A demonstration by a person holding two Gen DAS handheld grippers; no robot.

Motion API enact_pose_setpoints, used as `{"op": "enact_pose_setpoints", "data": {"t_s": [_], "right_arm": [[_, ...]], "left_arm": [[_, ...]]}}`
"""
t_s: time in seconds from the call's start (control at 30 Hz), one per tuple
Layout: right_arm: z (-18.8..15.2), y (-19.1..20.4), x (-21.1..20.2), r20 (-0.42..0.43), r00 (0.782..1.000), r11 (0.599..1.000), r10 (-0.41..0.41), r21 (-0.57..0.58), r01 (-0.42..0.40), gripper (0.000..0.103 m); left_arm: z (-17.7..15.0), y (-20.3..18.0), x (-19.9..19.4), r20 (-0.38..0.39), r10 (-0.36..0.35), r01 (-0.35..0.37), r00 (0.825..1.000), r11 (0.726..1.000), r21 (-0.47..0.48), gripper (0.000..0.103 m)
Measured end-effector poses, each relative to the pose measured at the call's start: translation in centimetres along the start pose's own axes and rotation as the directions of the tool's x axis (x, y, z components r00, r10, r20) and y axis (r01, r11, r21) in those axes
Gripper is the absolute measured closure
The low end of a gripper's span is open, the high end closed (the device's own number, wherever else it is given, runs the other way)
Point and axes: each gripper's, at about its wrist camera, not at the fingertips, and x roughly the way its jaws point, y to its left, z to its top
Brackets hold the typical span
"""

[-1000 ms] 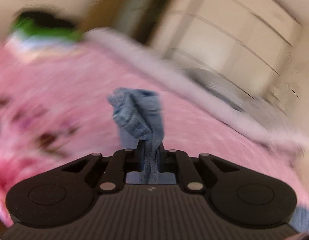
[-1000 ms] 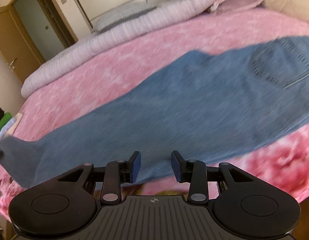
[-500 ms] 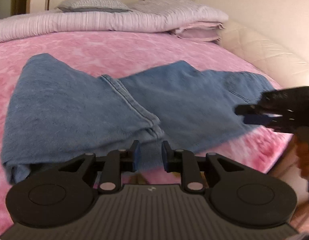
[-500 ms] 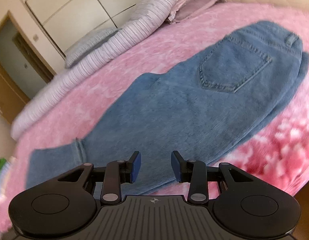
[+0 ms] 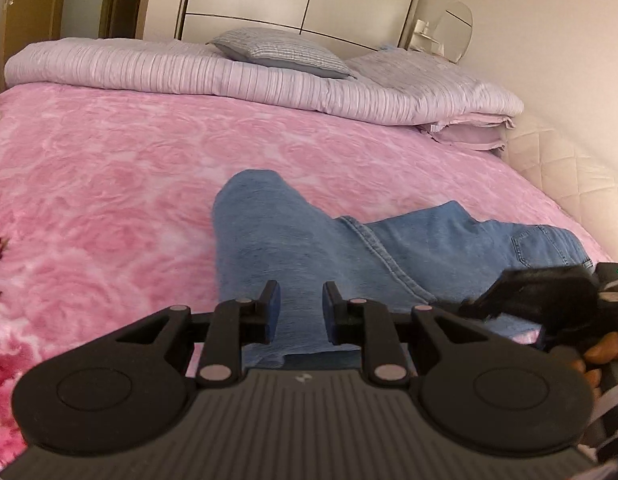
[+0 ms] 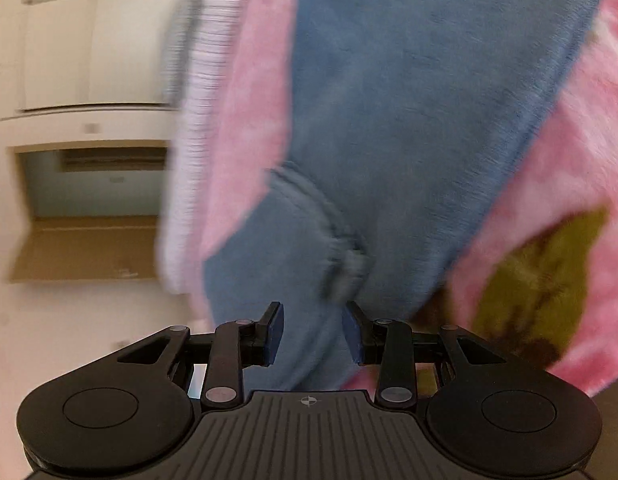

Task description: Fold clothes

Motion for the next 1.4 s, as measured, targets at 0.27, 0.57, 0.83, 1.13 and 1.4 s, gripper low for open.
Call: {"op": "enact_pose_setpoints", "data": {"t_s": [0.27, 0.57, 0.83, 1.13, 1.4], "right_arm": [[0.3, 0.4, 2.5, 0.082, 0.997, 0.999, -0.014, 0.032, 0.011, 0.066], [-1.2, 5.0, -3.5, 0.39, 0.918, 0.882, 0.078, -0.456, 0.119, 0.099], [5.7, 0.0, -12.1, 0.557, 0.83, 0.904, -0.03, -0.339, 0.26, 0.098], [7.9, -5.1, -12.1, 0.471, 0.874, 0.96, -0.119, -0.169, 0.222, 0.098], [4.1, 3.3, -17.8, 0.62, 0.748, 0.755, 0.236, -0.602, 0.261, 0.099]], "left_arm": [[-0.7, 1.9, -0.1, -0.02, 0.008, -0.009, 1.0, 0.999, -0.045, 0.085], [0.3, 1.8, -0.2, -0.018, -0.03, 0.029, 0.999, 0.999, -0.043, 0.085], [1.8, -2.6, 3.9, -0.097, -0.139, 0.143, 0.986, 0.989, 0.035, 0.085], [1.7, -5.4, 7.3, -0.188, -0.096, 0.115, 0.977, 0.989, 0.095, 0.084], [3.4, -5.5, 6.3, -0.158, -0.06, 0.075, 0.986, 0.993, 0.092, 0.085]]}}
